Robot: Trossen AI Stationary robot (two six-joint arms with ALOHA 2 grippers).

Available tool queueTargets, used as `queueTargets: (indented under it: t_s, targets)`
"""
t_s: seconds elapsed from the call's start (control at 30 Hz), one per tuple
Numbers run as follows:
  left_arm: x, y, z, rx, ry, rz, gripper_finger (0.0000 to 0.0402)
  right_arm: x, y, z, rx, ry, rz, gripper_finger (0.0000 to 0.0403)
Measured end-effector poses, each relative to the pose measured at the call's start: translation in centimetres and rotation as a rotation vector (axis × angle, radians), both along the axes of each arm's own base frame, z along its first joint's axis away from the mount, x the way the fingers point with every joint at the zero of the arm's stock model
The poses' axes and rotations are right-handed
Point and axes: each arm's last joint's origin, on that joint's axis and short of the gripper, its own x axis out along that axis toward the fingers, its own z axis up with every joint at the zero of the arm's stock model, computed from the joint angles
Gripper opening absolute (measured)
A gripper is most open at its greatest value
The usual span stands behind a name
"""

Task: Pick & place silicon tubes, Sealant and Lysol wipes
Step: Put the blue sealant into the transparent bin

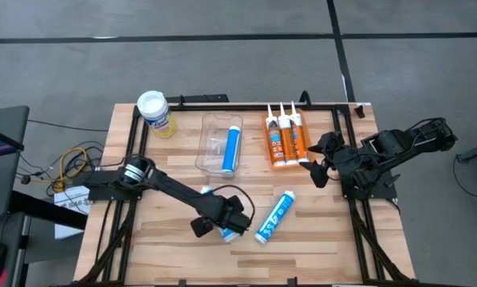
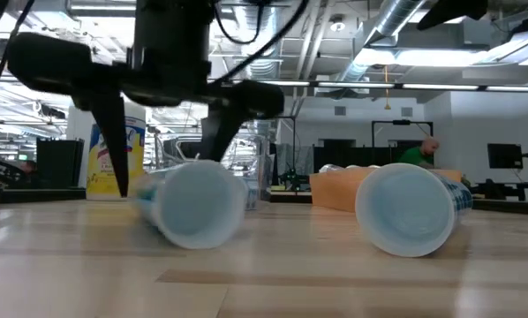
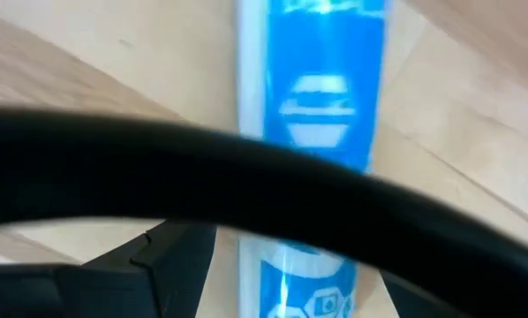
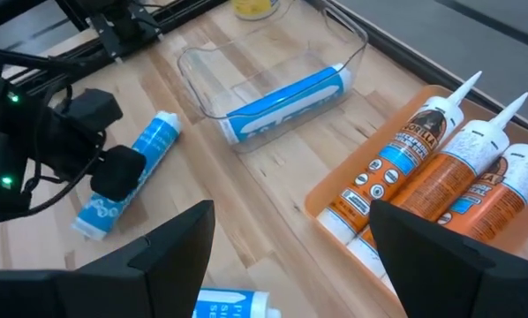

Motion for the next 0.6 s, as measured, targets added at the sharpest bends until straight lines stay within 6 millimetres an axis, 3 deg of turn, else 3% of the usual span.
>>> queueTargets:
  t_s: [0.4,0.6]
  targets:
    - [0.4,-0.2,-3.0,-0.059,0.005,0.000,0.0273,-0.1,0.0,-0.1,-0.009,0.013,0.006,0.0295]
    - [0.5,-0.2,-4.2,-0.077,0.002,-0.002,0.0223,-0.1,0.0,-0.1,-0.010,0.017,0.006,0.0295]
